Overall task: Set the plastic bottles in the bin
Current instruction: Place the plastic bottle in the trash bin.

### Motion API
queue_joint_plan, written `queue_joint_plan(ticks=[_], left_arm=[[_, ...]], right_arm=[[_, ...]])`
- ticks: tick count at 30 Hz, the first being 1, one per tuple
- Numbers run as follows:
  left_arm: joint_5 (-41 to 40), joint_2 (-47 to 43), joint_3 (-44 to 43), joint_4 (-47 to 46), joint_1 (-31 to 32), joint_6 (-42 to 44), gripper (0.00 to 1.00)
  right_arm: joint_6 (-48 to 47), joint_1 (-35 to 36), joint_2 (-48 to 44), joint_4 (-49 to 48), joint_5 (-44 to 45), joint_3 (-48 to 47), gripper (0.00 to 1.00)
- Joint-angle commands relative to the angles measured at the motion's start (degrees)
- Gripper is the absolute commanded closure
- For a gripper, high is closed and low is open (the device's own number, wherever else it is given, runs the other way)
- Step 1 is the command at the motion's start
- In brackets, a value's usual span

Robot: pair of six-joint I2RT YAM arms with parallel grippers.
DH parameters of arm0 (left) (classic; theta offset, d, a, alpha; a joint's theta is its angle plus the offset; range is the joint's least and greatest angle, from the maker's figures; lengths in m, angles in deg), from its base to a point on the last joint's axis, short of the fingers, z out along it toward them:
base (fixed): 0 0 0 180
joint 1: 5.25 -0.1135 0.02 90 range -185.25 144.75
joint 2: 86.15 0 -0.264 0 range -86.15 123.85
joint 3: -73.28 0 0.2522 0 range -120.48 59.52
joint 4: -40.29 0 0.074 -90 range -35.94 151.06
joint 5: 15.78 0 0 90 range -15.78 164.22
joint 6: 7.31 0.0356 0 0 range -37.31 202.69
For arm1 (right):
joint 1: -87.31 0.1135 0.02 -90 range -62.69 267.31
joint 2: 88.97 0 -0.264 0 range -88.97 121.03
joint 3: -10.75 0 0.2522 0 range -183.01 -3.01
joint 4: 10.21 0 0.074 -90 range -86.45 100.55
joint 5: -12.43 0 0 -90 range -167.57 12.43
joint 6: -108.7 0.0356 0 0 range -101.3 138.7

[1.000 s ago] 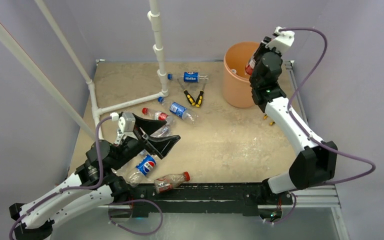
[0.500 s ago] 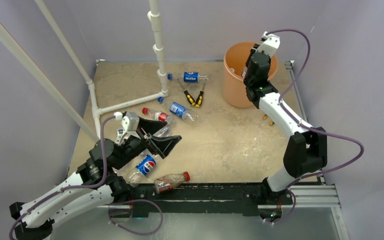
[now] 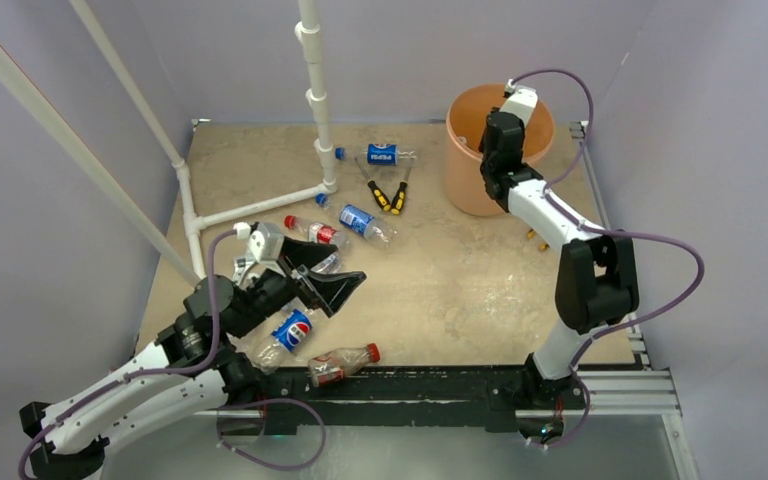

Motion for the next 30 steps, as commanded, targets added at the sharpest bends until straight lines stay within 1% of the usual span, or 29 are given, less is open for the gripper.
queue_joint_plan(ticks=[1,3,5,7,8,14,17,19,21,24,26,27,30], left_arm=[[-1.0,-1.7,0.1,-0.1,0.0,-0.9,0.04],[-1.2,-2.3,0.3,-0.1,0.0,-1.1,0.04],[-1.2,-2.6,0.2,0.1,0.1,-1.1,0.04],[-1.1,-2.5,-0.1,0.3,0.1,-1.2,0.04],[-1.0,-2.5,-0.3,0.5,0.1,-1.2,0.04],[-0.9,-2.3,-0.6,0.3,0.1,-1.9,0.05],[-1.4,-2.1,-0.5,0.3,0.1,-2.6,0.05],[-2.0,-1.7,-0.5,0.4,0.0,-3.2,0.05],[-3.2,-0.9,-0.9,0.5,0.1,-3.8,0.06],[-6.8,0.4,-1.7,3.5,0.1,-4.9,0.06],[-10.8,1.2,-2.3,5.5,0.0,-6.7,0.04],[-12.8,1.6,-2.7,7.1,0.0,-7.4,0.03],[-19.3,3.2,-3.8,13.2,0.0,-10.7,0.01]], right_arm=[[2.6,-0.6,-1.0,1.2,-4.8,-3.1,0.65],[2.9,-0.6,-1.3,1.8,-5.3,-3.7,0.48],[3.3,-0.6,-2.1,1.9,-5.4,-3.9,0.38],[3.5,-0.7,-3.0,1.7,-5.4,-4.4,0.31],[3.5,-0.7,-3.3,2.2,-5.3,-5.2,0.29],[3.5,-0.7,-5.7,5.2,-5.5,-12.9,0.22],[3.6,-0.7,-9.1,4.8,-6.6,-15.3,0.2],[4.4,-0.7,-13.0,3.9,-7.5,-15.2,0.18],[6.3,-0.6,-17.2,3.1,-11.4,-13.0,0.16],[8.7,-0.6,-25.3,0.2,-20.7,-6.3,0.13],[9.9,-0.6,-30.8,-1.9,-29.7,-0.7,0.14],[10.1,-0.6,-33.6,-3.1,-36.2,2.2,0.14],[11.4,0.1,-41.2,-5.2,-48.3,11.5,0.15]])
